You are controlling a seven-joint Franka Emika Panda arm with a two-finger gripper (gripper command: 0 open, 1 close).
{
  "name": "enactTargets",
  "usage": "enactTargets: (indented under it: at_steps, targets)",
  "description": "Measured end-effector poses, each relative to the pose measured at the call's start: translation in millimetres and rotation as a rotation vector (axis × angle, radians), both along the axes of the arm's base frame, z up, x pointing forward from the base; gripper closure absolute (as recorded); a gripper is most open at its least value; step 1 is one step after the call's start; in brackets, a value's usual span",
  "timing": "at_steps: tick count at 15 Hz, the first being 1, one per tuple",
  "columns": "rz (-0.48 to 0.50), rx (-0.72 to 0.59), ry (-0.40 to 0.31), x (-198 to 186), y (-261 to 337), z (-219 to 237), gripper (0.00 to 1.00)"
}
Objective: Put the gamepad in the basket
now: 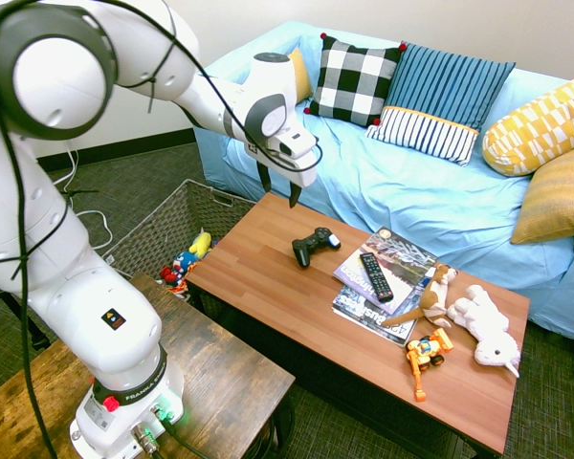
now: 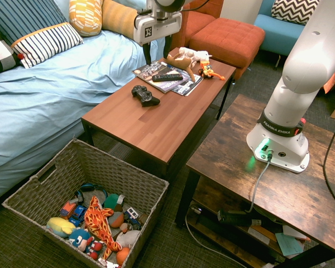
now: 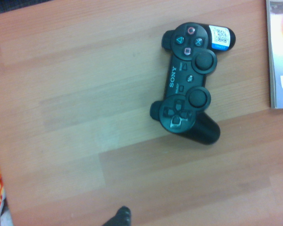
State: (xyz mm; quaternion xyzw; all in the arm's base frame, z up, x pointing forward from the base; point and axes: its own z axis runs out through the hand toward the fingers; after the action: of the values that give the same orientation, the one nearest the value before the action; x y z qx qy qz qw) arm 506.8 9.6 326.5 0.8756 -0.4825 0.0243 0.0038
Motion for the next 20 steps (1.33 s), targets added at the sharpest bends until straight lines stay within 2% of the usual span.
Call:
enactTargets:
  at_steps: [4,9,14,20]
  targets:
    - [-0.085,-0.042,0.048,53.1,-3.8,-67.4,0.0]
    - [-0.159,-0.056,0.082,99.5,-5.8,-131.4,0.0]
    - [-0.219,-0.081,0.108,119.9,-17.1,-177.2,0.0]
    - [-0.253,-0.098,0.15,125.1,-19.4,-220.4,0.0]
